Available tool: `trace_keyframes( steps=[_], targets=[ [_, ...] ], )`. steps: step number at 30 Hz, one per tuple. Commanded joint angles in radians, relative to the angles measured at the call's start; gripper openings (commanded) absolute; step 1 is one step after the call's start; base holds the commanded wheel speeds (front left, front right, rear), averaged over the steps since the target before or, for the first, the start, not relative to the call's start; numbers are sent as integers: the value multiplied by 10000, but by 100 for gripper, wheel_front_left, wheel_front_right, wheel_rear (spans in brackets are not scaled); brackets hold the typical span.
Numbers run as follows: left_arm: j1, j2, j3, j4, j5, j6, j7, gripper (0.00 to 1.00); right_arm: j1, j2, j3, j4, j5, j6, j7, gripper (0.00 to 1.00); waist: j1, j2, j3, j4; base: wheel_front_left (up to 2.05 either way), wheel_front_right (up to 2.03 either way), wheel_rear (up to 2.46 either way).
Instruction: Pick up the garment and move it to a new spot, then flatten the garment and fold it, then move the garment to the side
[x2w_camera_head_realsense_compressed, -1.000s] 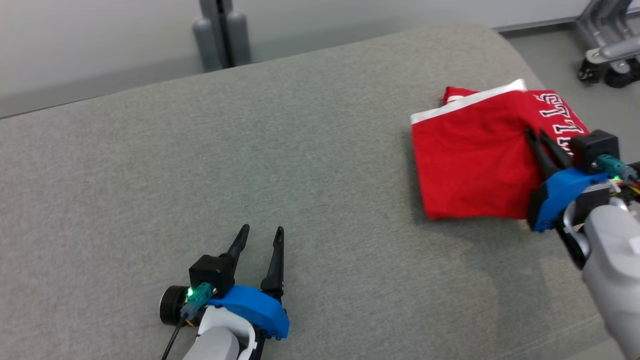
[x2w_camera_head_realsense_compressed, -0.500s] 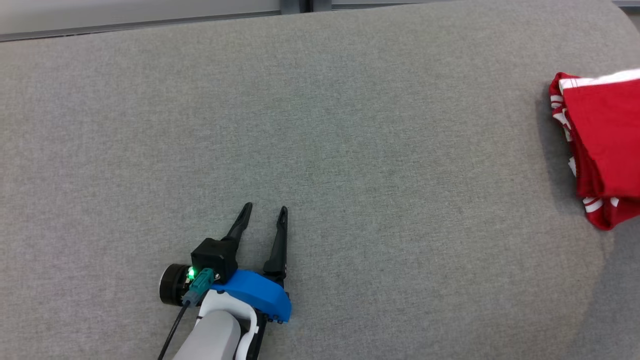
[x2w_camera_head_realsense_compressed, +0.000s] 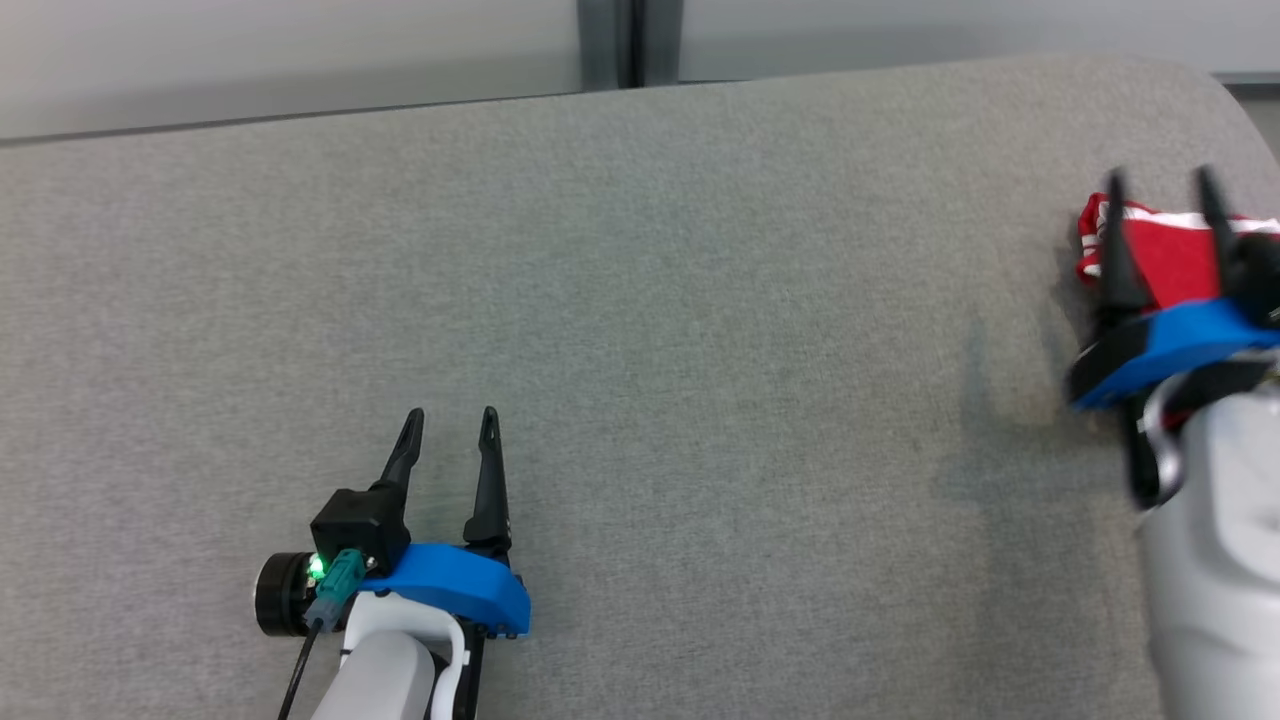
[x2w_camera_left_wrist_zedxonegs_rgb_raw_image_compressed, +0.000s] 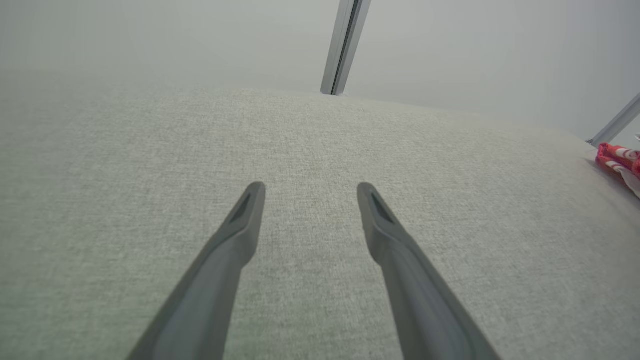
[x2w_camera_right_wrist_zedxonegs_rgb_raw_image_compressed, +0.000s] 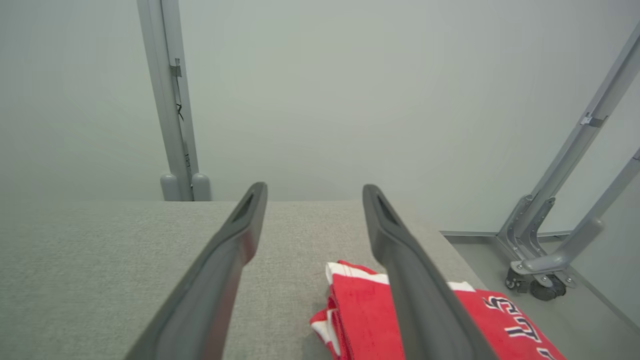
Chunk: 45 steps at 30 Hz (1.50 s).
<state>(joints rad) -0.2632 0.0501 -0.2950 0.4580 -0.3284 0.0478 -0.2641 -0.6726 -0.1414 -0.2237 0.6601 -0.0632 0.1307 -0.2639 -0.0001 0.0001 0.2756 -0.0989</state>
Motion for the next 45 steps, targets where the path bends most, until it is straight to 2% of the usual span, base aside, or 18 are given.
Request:
trace_keyframes(
  steps=[1, 7, 16, 23, 32, 33, 38, 45],
  targets=[
    [137, 3, 120, -67, 121, 75, 3, 100, 317, 170, 173, -183, 210, 1, 1, 100, 1, -1, -117, 51, 0, 0, 0],
    [661, 1, 518, -339, 238, 326, 3, 100, 2085, 824, 1175, -876, 953, 1, 0, 100, 1, -1, -854, 596, 0, 0, 0],
    [1475, 1, 1016, -479, 540, 389, 3, 100, 3798, 888, 2053, -1166, 1795, 1, 1, 100, 1, -1, -1782, 1059, 0, 0, 0],
    [1949, 3, 1340, -497, 478, 346, 3, 100, 4245, 888, 2172, -1164, 2035, 1, 2, 100, 1, -1, -2373, 1077, 0, 0, 0],
    [2238, 1, 1621, -671, 181, -102, 3, 100, 4434, 889, 2369, -1128, 2258, 1, 2, 100, 1, -1, -2806, 1079, 0, 0, 0],
    [2201, 6, 1594, -658, 199, -98, -2, 0, 4332, 915, 2377, -1139, 2257, 0, 0, 0, 1, -1, -2808, 1081, 0, 0, 0],
    [2359, 0, 1597, -366, 28, -155, 94, 0, 4489, 964, 2317, -823, 2438, 0, 108, 0, 1, -1, -2821, 1076, 0, 0, 0],
    [2256, 0, 1852, -526, -1228, -315, 463, 0, 4558, 957, 2147, -1110, 3832, 0, 522, 0, 1, -1, -2816, 1071, 0, 0, 0]
  ],
)
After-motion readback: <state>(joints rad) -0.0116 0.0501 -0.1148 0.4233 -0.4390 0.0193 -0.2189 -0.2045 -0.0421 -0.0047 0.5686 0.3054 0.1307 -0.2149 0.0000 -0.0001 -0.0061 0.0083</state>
